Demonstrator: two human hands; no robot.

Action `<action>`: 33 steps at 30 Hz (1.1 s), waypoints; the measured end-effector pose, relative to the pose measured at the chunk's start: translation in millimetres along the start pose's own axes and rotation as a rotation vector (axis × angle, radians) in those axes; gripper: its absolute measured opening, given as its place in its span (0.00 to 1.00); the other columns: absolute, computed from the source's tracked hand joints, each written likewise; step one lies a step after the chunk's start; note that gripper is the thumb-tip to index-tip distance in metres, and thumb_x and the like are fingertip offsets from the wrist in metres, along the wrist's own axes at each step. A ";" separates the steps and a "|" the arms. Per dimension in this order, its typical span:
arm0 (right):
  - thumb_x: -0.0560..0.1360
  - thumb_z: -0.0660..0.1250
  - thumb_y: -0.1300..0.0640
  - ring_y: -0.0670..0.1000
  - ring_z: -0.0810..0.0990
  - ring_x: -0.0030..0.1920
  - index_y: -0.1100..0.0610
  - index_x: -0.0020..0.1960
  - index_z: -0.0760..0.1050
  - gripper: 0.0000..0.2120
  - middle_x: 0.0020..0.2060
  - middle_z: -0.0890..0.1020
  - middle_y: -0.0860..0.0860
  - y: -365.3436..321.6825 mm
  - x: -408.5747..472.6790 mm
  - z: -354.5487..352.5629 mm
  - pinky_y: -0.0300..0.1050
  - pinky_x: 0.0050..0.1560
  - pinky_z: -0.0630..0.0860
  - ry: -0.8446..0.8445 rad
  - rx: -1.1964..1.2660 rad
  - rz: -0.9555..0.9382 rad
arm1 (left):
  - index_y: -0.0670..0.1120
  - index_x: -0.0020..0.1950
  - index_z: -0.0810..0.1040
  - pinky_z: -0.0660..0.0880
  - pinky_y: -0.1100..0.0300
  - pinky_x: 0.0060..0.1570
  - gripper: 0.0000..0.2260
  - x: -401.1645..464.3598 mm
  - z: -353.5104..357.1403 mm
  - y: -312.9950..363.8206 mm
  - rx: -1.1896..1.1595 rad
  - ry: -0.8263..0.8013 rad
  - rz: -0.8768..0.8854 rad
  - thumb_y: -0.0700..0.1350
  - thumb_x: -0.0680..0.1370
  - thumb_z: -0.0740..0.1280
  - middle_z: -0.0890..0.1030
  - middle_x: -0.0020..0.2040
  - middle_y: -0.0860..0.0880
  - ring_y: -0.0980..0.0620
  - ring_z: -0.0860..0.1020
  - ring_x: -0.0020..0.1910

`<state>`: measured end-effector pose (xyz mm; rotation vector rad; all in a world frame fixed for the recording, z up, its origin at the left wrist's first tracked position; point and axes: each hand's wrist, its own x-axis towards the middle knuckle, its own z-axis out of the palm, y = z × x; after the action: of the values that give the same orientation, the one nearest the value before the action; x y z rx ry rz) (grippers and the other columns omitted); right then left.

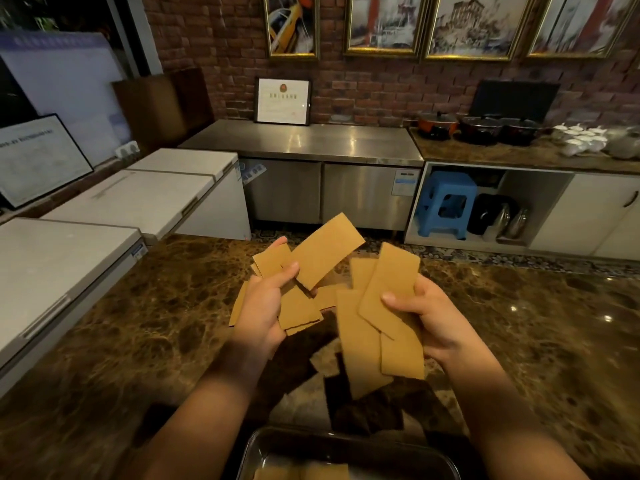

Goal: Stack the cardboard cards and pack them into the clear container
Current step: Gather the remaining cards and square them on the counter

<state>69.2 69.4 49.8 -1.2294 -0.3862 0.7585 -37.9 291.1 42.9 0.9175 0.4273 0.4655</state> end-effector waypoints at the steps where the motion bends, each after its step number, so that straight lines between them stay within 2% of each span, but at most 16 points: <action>1: 0.68 0.75 0.65 0.60 0.85 0.55 0.57 0.65 0.76 0.26 0.57 0.85 0.59 -0.5 0.1 -2.4 0.54 0.47 0.84 0.001 0.097 -0.008 | 0.60 0.61 0.81 0.82 0.49 0.36 0.19 -0.9 -0.9 1.2 0.028 0.007 0.011 0.38 0.79 0.69 0.86 0.53 0.45 0.42 0.86 0.47; 4: 0.69 0.71 0.65 0.59 0.86 0.53 0.56 0.64 0.77 0.23 0.55 0.86 0.59 -3.2 3.2 -3.9 0.55 0.45 0.84 0.011 0.245 -0.031 | 0.63 0.57 0.83 0.82 0.53 0.34 0.20 -2.0 -3.8 -0.7 0.143 -0.039 0.042 0.37 0.77 0.70 0.88 0.48 0.48 0.47 0.87 0.43; 8: 0.69 0.72 0.66 0.58 0.87 0.51 0.54 0.63 0.78 0.23 0.53 0.87 0.57 -7.4 9.2 3.5 0.55 0.41 0.84 0.084 0.140 -0.001 | 0.66 0.55 0.83 0.82 0.58 0.36 0.21 -4.0 -4.2 -2.5 0.250 -0.153 0.027 0.37 0.77 0.71 0.87 0.44 0.54 0.50 0.86 0.43; 10: 0.72 0.72 0.67 0.56 0.88 0.48 0.52 0.62 0.77 0.21 0.50 0.88 0.55 -8.0 12.5 3.7 0.52 0.37 0.84 0.142 0.108 -0.002 | 0.65 0.56 0.83 0.83 0.58 0.37 0.22 -5.6 -4.1 -1.5 0.287 -0.179 0.024 0.36 0.76 0.71 0.87 0.45 0.53 0.50 0.86 0.45; 12: 0.73 0.71 0.68 0.56 0.88 0.46 0.52 0.61 0.78 0.20 0.48 0.88 0.55 -8.0 14.6 2.6 0.52 0.36 0.84 0.161 0.121 -0.002 | 0.64 0.58 0.83 0.83 0.55 0.41 0.22 -7.3 -3.8 -1.5 0.295 -0.193 0.021 0.36 0.76 0.71 0.87 0.51 0.49 0.47 0.86 0.48; 13: 0.72 0.71 0.68 0.56 0.88 0.47 0.53 0.61 0.78 0.20 0.49 0.88 0.55 -7.7 14.9 2.1 0.53 0.37 0.84 0.152 0.124 0.005 | 0.64 0.58 0.83 0.83 0.52 0.44 0.20 -8.8 -2.8 -0.7 0.298 -0.183 0.026 0.40 0.76 0.72 0.87 0.53 0.47 0.46 0.86 0.50; 15: 0.69 0.73 0.66 0.58 0.87 0.49 0.54 0.62 0.78 0.23 0.52 0.87 0.57 -5.6 13.9 1.4 0.55 0.40 0.84 0.101 0.122 0.002 | 0.66 0.59 0.82 0.83 0.42 0.50 0.14 -10.0 -0.7 0.9 0.254 -0.151 -0.045 0.56 0.74 0.72 0.86 0.57 0.46 0.42 0.85 0.53; 16: 0.67 0.75 0.65 0.58 0.87 0.50 0.54 0.63 0.77 0.25 0.53 0.87 0.57 -4.3 12.9 1.5 0.54 0.41 0.84 0.068 0.119 -0.018 | 0.65 0.59 0.83 0.81 0.37 0.52 0.17 -7.7 -1.0 1.0 0.174 -0.145 -0.153 0.64 0.72 0.69 0.86 0.57 0.44 0.40 0.85 0.54; 18: 0.65 0.75 0.64 0.57 0.86 0.52 0.55 0.64 0.76 0.28 0.54 0.86 0.56 -1.8 11.5 1.3 0.52 0.43 0.84 0.018 0.106 -0.079 | 0.56 0.58 0.85 0.80 0.35 0.51 0.24 -4.5 0.1 3.0 0.011 -0.173 -0.410 0.69 0.71 0.68 0.86 0.55 0.40 0.37 0.85 0.53; 20: 0.65 0.75 0.63 0.57 0.86 0.53 0.56 0.64 0.75 0.28 0.54 0.86 0.56 -0.1 11.9 1.6 0.50 0.46 0.83 -0.017 0.062 -0.127 | 0.48 0.56 0.87 0.82 0.40 0.45 0.26 -7.2 -0.3 0.2 -0.011 -0.244 -0.570 0.64 0.66 0.77 0.86 0.52 0.38 0.37 0.85 0.49; 22: 0.65 0.76 0.62 0.57 0.85 0.54 0.58 0.64 0.75 0.28 0.53 0.86 0.56 0.2 14.2 3.1 0.49 0.48 0.83 -0.039 -0.026 -0.147 | 0.47 0.56 0.86 0.82 0.41 0.43 0.30 -12.6 -4.8 -5.6 0.002 -0.337 -0.624 0.60 0.60 0.84 0.85 0.53 0.37 0.36 0.84 0.49; 26: 0.64 0.78 0.62 0.55 0.85 0.54 0.58 0.64 0.73 0.30 0.53 0.86 0.54 2.6 17.8 2.0 0.47 0.49 0.82 -0.047 -0.129 -0.120 | 0.43 0.57 0.86 0.83 0.48 0.38 0.29 -17.7 -8.5 -8.6 0.038 -0.519 -0.590 0.54 0.59 0.85 0.86 0.52 0.37 0.38 0.83 0.46; 28: 0.65 0.76 0.63 0.55 0.85 0.54 0.58 0.64 0.73 0.28 0.53 0.86 0.53 5.5 18.4 -1.3 0.45 0.48 0.82 -0.047 -0.153 -0.108 | 0.40 0.64 0.82 0.84 0.49 0.38 0.32 -17.5 -8.8 -10.4 0.001 -0.518 -0.571 0.48 0.62 0.83 0.86 0.50 0.36 0.40 0.84 0.41; 30: 0.64 0.77 0.62 0.56 0.85 0.55 0.58 0.64 0.74 0.29 0.53 0.87 0.53 5.5 18.7 -2.9 0.44 0.47 0.82 -0.037 -0.188 -0.097 | 0.44 0.73 0.74 0.83 0.48 0.39 0.35 -16.2 -8.0 -13.8 -0.048 -0.507 -0.488 0.41 0.66 0.78 0.85 0.52 0.36 0.41 0.84 0.41; 33: 0.62 0.78 0.62 0.55 0.86 0.53 0.57 0.64 0.74 0.32 0.52 0.87 0.53 3.1 19.8 -7.2 0.45 0.46 0.83 -0.036 -0.131 -0.077 | 0.58 0.70 0.77 0.83 0.43 0.41 0.33 -14.4 -8.1 -19.4 -0.067 -0.378 -0.323 0.34 0.68 0.72 0.86 0.57 0.41 0.38 0.85 0.47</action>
<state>86.8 78.7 42.1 -1.3176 -0.5166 0.6991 -50.2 278.3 24.7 0.8299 0.2059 0.0074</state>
